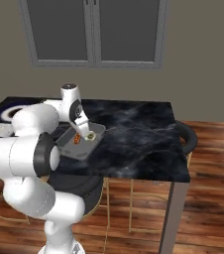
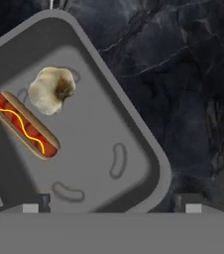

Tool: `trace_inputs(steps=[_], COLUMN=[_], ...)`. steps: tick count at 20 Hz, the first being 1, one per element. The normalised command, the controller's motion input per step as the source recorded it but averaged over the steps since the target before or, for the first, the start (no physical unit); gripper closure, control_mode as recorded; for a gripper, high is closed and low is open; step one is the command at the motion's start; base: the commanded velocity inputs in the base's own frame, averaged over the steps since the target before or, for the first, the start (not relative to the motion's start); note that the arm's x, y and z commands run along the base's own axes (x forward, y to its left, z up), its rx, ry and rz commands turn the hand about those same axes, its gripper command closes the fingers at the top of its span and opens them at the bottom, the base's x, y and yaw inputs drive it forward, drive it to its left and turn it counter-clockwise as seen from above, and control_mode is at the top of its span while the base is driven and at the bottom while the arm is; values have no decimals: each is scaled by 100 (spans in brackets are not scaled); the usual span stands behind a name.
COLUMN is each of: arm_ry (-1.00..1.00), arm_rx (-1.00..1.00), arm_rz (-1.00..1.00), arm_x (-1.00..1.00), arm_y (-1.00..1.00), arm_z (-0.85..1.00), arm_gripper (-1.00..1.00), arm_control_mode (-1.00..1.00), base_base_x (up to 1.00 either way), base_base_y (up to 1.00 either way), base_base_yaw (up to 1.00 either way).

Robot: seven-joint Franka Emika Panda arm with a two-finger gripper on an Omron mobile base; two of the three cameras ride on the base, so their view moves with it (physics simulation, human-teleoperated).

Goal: Place one cooked food and one vegetable from the large plate to each tupperware container.

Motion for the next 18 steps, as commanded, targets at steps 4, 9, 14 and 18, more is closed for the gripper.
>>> trace_inputs(steps=[4,9,14,18], arm_ry=[0,2,0,-6], arm_rx=[-1,-5,-1,0], arm_rz=[3,9,18,18], arm_x=[-92,-98,-100,-99], arm_y=[-15,-16,-10,0], arm_z=[100,96,85,71], arm_gripper=[-100,-100,-100,-100], arm_control_mode=[-100,-100,-100,-100], base_base_x=[0,0,0,0], base_base_y=[0,0,0,0], base_base_yaw=[0,0,0,0])
